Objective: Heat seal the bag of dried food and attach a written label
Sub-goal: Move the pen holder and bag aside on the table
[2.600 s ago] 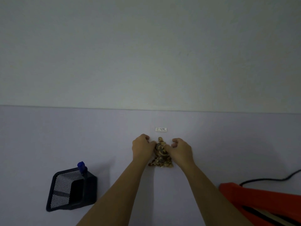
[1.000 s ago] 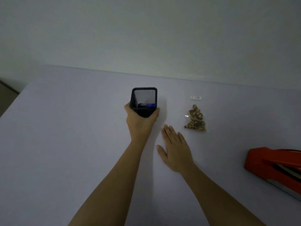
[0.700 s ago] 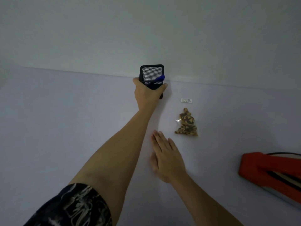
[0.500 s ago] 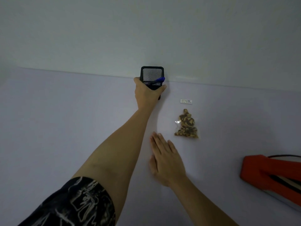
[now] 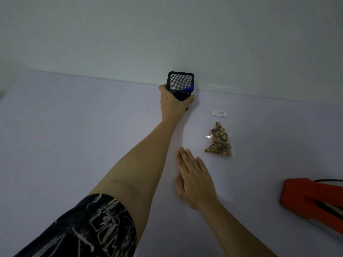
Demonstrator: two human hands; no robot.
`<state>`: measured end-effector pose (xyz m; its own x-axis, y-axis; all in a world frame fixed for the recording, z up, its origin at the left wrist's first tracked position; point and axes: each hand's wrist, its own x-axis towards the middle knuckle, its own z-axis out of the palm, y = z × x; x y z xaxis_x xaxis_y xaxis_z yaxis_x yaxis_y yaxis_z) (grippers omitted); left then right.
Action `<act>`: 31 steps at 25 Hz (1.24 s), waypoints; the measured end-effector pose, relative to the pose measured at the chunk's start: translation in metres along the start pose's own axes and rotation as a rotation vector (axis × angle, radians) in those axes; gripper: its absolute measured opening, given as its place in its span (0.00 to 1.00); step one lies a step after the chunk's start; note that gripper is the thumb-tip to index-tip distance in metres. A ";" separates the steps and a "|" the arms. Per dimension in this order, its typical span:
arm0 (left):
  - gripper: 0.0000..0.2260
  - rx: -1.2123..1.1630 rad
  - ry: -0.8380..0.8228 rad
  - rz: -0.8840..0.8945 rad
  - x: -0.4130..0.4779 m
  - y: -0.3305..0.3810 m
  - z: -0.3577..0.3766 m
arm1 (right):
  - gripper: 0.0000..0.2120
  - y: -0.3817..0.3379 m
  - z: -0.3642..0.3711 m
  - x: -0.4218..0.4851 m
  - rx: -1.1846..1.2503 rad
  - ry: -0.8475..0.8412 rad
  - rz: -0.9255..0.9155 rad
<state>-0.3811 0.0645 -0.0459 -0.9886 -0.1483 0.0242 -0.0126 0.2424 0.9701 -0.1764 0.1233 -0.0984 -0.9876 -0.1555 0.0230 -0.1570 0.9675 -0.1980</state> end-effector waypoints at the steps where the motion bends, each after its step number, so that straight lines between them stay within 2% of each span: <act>1: 0.36 0.003 -0.001 -0.001 0.001 0.000 -0.001 | 0.29 0.000 0.000 0.000 -0.002 0.000 0.001; 15: 0.36 0.043 -0.036 0.011 0.006 -0.004 -0.003 | 0.29 0.002 0.002 -0.001 0.000 0.005 -0.006; 17: 0.40 0.047 -0.054 -0.006 0.005 -0.003 -0.005 | 0.29 0.002 0.004 -0.001 -0.001 0.010 -0.009; 20: 0.53 0.102 -0.100 -0.047 -0.005 0.006 -0.017 | 0.30 0.001 0.001 -0.001 0.022 -0.004 -0.003; 21: 0.53 0.132 -0.124 -0.062 -0.012 0.010 -0.025 | 0.30 0.001 -0.001 0.000 0.035 -0.019 -0.004; 24: 0.40 0.241 -0.165 -0.060 -0.048 0.012 -0.070 | 0.31 -0.001 -0.007 -0.001 0.042 -0.072 -0.030; 28: 0.17 0.422 -0.069 0.007 -0.130 -0.004 -0.160 | 0.30 -0.007 -0.011 -0.001 0.007 -0.100 -0.005; 31: 0.10 0.531 0.037 -0.058 -0.205 -0.022 -0.221 | 0.31 -0.011 -0.014 0.000 -0.007 -0.118 0.023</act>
<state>-0.1446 -0.1227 -0.0191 -0.9781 -0.2078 -0.0080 -0.1510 0.6832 0.7144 -0.1742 0.1151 -0.0826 -0.9832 -0.1549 -0.0969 -0.1344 0.9724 -0.1907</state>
